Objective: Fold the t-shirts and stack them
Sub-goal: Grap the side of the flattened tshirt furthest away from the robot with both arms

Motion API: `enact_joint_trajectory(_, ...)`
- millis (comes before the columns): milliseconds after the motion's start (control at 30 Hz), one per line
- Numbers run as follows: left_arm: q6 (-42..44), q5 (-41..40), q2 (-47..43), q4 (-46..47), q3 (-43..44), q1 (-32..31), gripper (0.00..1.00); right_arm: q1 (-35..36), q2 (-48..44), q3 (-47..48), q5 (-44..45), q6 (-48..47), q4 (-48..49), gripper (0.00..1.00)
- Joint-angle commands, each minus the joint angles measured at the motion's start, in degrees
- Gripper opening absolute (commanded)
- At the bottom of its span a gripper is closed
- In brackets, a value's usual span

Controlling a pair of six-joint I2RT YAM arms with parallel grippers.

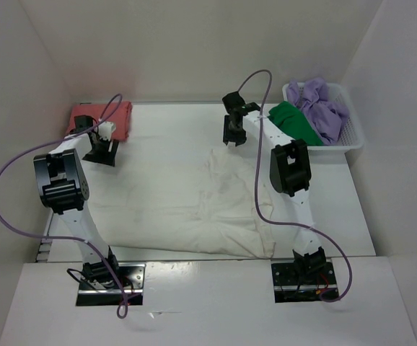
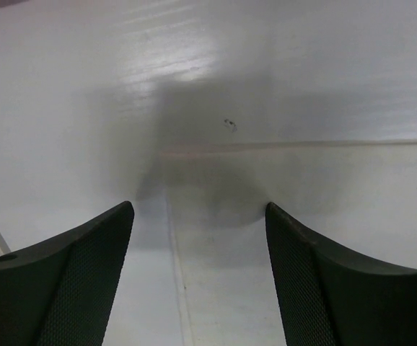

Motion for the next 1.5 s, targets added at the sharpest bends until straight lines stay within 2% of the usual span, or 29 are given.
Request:
enact_joint_trajectory(0,-2.3,3.1,2.5,2.3,2.9,-0.3,0.8,0.5,0.9,-0.5,-0.2,-0.7,1.2,0.46)
enact_joint_trajectory(100,-3.6,4.5,3.1,1.7,4.3,-0.3,0.75,0.5,0.9,-1.0,0.3,-0.7,1.2,0.46)
enact_joint_trajectory(367,-4.2,5.8,-1.6,1.7,4.3,-0.3,0.75,0.5,1.5,-1.0,0.8,-0.7,1.2,0.46)
enact_joint_trajectory(567,-4.7,4.2,3.2,-0.7,6.9,-0.3,0.72,0.5,2.0,0.6,0.8,-0.7,0.7,0.46)
enact_joint_trajectory(667,-4.2,3.5,5.2,-1.3,8.0,-0.3,0.62,0.5,2.5,1.8,1.3,-1.3,0.1,0.46)
enact_joint_trajectory(867,-1.6,2.1,7.2,-4.2,8.0,-0.3,0.26,0.5,4.3,3.7,1.3,-1.3,-1.3,0.46)
enact_joint_trajectory(900,-0.9,2.7,7.2,-4.2,7.3,-0.3,0.22,0.5,4.3,3.8,1.3,-1.3,-1.3,0.46)
enact_joint_trajectory(933,-0.9,3.2,7.2,-4.2,7.3,-0.3,0.19,0.5,4.9,3.8,0.6,-1.3,-1.3,0.45)
enact_joint_trajectory(967,-0.3,4.0,6.7,-4.8,7.3,-0.3,0.12,0.5,4.9,3.8,0.6,-1.9,-1.3,0.42)
enact_joint_trajectory(1033,-0.3,4.0,6.7,-4.8,6.8,-0.3,0.06,0.5,5.5,4.4,-0.2,-1.9,-1.3,0.35)
enact_joint_trajectory(1067,0.3,4.0,6.7,-5.3,6.8,-0.3,0.01,0.5,5.5,4.9,-0.8,-1.9,-1.3,0.24)
enact_joint_trajectory(1133,0.3,4.0,6.1,-5.3,6.1,-0.3,0.0,0.5,5.5,4.9,-0.9,-1.9,-1.3,0.11)
enact_joint_trajectory(1167,1.0,4.0,5.2,-5.3,5.4,-0.3,0.0,0.5,4.7,4.9,-0.9,-1.9,-1.3,0.0)
enact_joint_trajectory(1333,4.1,4.5,-0.3,-4.8,3.2,-0.3,0.0,-0.1,-1.4,-0.4,-6.0,-2.4,-1.3,0.0)
enact_joint_trajectory(1367,4.9,4.5,-1.4,-4.8,2.3,-0.3,0.0,-0.1,-5.3,-2.6,-7.3,-2.4,-0.3,0.0)
enact_joint_trajectory(1467,8.3,2.9,-5.6,-5.8,0.2,-0.3,0.0,-0.1,-15.5,-14.8,-11.7,-1.7,4.0,0.0)
